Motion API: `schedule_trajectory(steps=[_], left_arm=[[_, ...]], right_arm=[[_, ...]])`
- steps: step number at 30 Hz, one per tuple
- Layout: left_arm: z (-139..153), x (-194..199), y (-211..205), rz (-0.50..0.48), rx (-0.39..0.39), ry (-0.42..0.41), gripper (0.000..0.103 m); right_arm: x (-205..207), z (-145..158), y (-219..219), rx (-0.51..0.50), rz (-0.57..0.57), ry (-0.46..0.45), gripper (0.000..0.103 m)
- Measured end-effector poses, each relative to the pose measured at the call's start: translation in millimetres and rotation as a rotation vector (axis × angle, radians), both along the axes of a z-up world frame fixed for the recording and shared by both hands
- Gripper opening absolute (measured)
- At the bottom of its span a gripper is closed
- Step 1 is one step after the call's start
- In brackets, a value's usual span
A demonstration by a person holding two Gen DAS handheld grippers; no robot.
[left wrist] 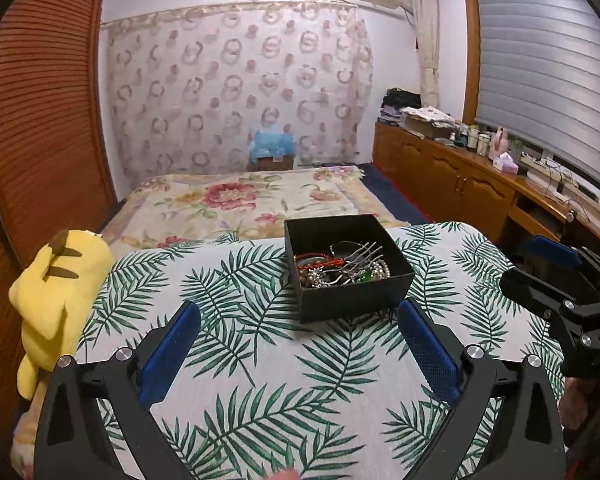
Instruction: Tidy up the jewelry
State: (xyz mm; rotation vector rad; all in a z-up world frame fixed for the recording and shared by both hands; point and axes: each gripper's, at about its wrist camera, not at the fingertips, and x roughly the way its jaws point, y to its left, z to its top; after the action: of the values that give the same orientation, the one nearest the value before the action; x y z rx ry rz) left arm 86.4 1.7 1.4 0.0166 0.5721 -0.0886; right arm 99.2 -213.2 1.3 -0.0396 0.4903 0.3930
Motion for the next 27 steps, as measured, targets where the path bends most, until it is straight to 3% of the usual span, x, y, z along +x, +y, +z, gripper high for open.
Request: schedule_trajectory(steps=[27], left_arm=[[2.5, -15.3, 0.6, 0.02, 0.014, -0.02, 0.095]], right_arm=[[-6.6, -0.4, -10.4, 0.026, -0.035, -0.015, 0.1]])
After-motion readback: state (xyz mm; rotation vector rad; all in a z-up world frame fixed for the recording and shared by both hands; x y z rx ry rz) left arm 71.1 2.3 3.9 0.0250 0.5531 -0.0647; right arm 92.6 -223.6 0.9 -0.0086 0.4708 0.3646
